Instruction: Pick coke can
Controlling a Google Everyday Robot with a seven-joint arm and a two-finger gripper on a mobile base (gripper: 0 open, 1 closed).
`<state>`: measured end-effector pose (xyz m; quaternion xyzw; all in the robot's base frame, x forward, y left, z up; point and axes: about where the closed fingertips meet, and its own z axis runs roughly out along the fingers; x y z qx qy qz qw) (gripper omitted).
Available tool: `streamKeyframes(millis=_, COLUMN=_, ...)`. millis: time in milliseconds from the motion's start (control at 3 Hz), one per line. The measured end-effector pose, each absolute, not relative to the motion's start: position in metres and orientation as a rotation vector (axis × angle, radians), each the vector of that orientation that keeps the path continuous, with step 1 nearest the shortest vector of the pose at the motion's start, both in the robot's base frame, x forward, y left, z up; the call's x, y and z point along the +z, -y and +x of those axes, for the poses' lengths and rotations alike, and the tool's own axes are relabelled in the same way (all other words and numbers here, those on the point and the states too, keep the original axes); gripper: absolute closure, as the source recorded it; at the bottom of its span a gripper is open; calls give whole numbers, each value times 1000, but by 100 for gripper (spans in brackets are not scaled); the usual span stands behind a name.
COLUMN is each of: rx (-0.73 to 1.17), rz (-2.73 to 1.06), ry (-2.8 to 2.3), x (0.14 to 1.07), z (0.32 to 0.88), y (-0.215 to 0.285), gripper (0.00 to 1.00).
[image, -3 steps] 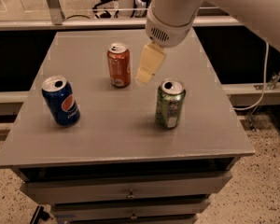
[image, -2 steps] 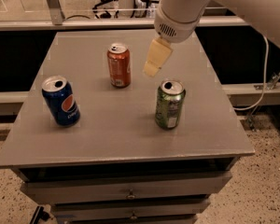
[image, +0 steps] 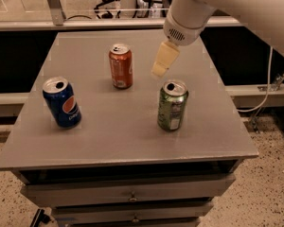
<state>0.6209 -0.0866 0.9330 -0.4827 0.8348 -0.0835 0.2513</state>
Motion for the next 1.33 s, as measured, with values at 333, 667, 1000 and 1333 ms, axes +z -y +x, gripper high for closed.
streamKeyframes(millis=333, rx=-188, rz=-1356, ry=-2231, x=923, z=631, y=81, gripper=0)
streamKeyframes(millis=667, rx=-115, rz=-1426, ry=-2200, x=916, z=628, y=57, gripper=0)
streamKeyframes(millis=1000, rx=-41, rz=-1521, ry=-2150, x=916, z=614, y=32, gripper=0)
streamKeyframes(millis=1333, rx=46, rz=-1605, ry=-2101, x=917, z=593, y=9, gripper=0)
